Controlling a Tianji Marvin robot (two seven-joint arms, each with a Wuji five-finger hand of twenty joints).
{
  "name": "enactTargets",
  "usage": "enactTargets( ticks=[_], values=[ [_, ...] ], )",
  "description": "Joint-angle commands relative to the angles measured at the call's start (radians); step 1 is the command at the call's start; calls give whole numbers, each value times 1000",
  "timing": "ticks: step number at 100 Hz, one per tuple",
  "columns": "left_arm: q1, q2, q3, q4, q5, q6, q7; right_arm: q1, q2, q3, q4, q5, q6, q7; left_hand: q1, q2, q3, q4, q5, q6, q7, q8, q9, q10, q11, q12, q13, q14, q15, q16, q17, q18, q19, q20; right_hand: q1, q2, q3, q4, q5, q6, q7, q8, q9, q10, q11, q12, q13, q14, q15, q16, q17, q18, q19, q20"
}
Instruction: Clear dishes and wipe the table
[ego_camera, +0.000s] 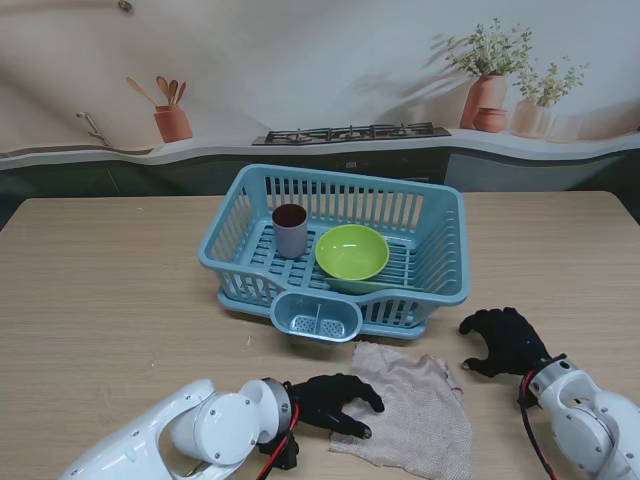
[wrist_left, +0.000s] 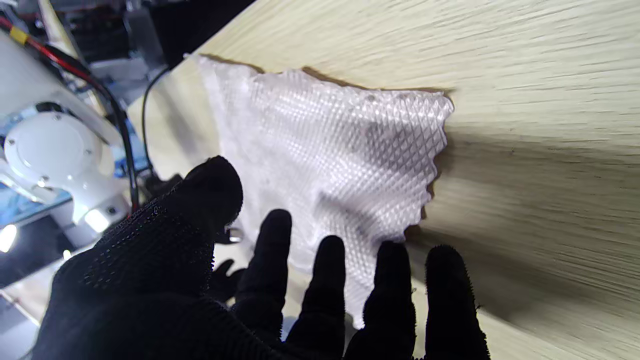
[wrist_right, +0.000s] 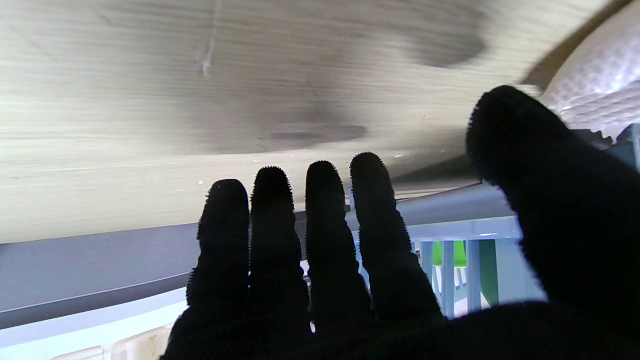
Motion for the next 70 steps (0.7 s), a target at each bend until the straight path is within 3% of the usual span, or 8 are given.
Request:
enactTargets(
  ticks=[1,18,20,22,40,47,70],
  values=[
    [-24,4,12,1,-11,2,-34,-7,-3,-1,-7,-1,2,11,19,19,-26,-13,-25,-42,2,-7,-36,-41,-1,-19,-28,-29,-5,17,-2,-23,-65,-30,17,18,-16,-15,-9,18,-10,7,-17,8,-18,-15,-27,3,-8,-6,-16,13,-15,-6],
    [-47,-2,25,12,-22,-30,-25,-9,-3,0,-8,2,6,10,26,17,-34,-11,-33,-42,7,-2,-40,-52,-19,-31,-42,-57,-6,33,3,-60,-129,-9,18,22,-19,-13,-7,17,-10,8,-17,6,-18,-15,-27,3,-6,-5,-16,11,-15,-5],
    [-49,-3,25,13,-21,-37,-23,-9,-4,0,-8,2,6,10,22,15,-22,-14,-35,-41,8,1,-40,-54,-19,-31,-42,-60,-12,44,8,-67,-160,40,18,23,-19,-13,-7,17,-10,8,-17,6,-17,-15,-27,3,-6,-5,-17,12,-15,-5],
    [-51,-3,26,14,-21,-45,-22,-9,-4,0,-8,2,6,10,21,14,-20,-14,-35,-41,9,2,-41,-58,-22,-33,-43,-64,-15,46,9,-73,-171,52,18,23,-20,-13,-7,17,-10,8,-16,6,-17,-15,-28,2,-7,-5,-18,11,-15,-5],
    [-55,-9,18,30,-2,-138,4,-9,-4,-1,-9,4,8,11,28,3,-3,-12,-34,-42,28,12,-40,-72,-31,-38,-45,-83,-22,53,14,-112,-185,65,21,25,-22,-12,-7,17,-11,8,-17,7,-18,-15,-28,2,-6,-5,-19,9,-16,-4],
    [-53,-8,5,31,17,-167,6,-9,-4,-1,-9,5,8,12,22,0,2,-14,-27,-42,36,15,-38,-67,-8,-25,-42,-76,-3,72,17,-105,-174,81,21,26,-22,-11,-7,17,-11,9,-17,7,-18,-15,-29,3,-6,-5,-19,8,-16,-3],
    [-93,-20,44,50,-39,-116,11,-8,-4,-1,-10,5,9,13,28,2,9,-14,-20,-45,38,15,-40,-64,-9,-26,-38,-85,-20,51,19,-105,-179,70,21,31,-24,-11,-7,17,-11,9,-17,6,-18,-15,-29,2,-6,-5,-20,8,-17,-3]
  ],
)
